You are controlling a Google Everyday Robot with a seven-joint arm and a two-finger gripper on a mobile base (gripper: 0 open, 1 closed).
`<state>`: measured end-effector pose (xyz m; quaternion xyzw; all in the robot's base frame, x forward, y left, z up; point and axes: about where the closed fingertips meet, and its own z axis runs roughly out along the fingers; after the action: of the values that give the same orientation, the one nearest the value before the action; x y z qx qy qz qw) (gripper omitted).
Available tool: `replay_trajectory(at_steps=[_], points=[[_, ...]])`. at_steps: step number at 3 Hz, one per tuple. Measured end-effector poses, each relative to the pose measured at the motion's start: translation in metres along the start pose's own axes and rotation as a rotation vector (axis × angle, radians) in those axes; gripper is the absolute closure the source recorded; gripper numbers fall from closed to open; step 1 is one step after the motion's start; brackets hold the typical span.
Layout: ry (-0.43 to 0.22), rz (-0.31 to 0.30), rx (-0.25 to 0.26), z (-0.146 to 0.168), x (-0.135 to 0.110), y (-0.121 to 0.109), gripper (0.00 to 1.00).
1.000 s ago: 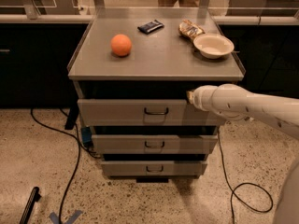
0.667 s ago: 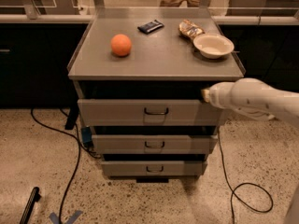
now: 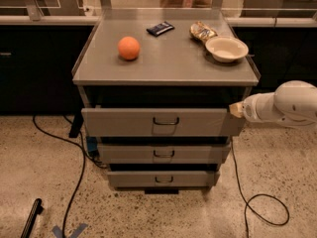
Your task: Open top drawer
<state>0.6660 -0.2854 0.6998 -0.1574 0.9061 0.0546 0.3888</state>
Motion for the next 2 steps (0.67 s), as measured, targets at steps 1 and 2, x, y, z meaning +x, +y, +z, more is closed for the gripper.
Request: replay_trajectory(at_steps=[1,2], points=[[0.000,0.000,0.000,-0.002,-0.002,0.001,1.00],[0.012,-0.034,-0.001,-0.003,-0.015,0.010,1.00]])
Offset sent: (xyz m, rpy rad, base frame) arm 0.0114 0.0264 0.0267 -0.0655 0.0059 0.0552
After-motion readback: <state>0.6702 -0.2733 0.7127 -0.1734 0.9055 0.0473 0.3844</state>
